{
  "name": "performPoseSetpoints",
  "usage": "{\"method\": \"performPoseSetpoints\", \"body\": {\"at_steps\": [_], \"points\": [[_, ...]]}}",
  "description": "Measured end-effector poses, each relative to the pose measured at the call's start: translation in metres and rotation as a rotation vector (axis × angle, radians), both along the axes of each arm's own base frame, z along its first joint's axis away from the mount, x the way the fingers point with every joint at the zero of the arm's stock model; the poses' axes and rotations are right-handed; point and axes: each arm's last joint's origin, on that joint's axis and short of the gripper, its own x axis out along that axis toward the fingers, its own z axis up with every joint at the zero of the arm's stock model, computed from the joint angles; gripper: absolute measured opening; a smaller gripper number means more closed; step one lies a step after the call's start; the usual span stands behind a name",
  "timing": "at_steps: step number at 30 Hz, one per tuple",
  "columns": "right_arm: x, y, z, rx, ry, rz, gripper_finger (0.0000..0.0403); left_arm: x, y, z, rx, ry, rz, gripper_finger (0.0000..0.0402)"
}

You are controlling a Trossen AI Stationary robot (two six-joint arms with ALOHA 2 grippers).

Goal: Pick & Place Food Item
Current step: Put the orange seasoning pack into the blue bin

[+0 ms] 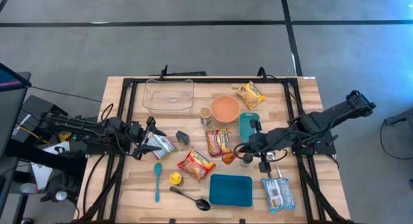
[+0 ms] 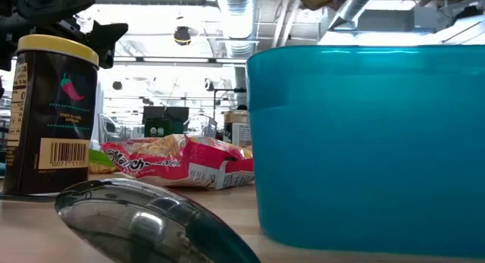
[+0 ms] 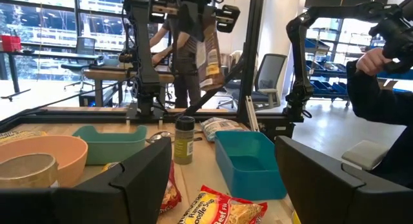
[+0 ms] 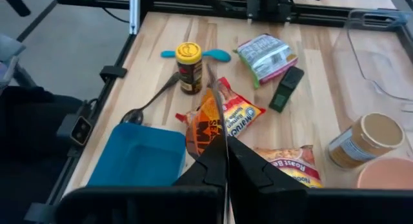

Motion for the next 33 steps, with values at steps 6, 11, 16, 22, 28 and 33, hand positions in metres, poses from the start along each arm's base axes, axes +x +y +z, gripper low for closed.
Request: {"method": "performPoseSetpoints", "body": {"at_steps": [6,11,16,22,28,33], "points": [[-0.003,0.007,0.000,0.006,0.001,0.026,0.0000,0.000,0.000,0.000,0.000,0.000,0.000,0.0271],[-0.006,0.012,0.000,0.020,0.005,0.039,0.0000,0.000,0.000,0.000,0.000,0.000,0.001,0.0271],[-0.008,0.017,0.000,0.021,0.005,0.059,0.0000,0.000,0.000,0.000,0.000,0.000,0.000,0.0271],[-0.010,0.020,-0.001,0.020,0.006,0.074,0.0000,0.000,0.000,0.000,0.000,0.000,0.001,0.0271],[-0.008,0.026,-0.007,0.007,0.033,0.087,0.0000,0.000,0.000,0.000,0.000,0.000,0.000,0.0271],[-0.003,0.030,-0.018,-0.002,0.093,0.073,0.0000,0.000,0.000,0.000,0.000,-0.004,0.001,0.0271]]}}
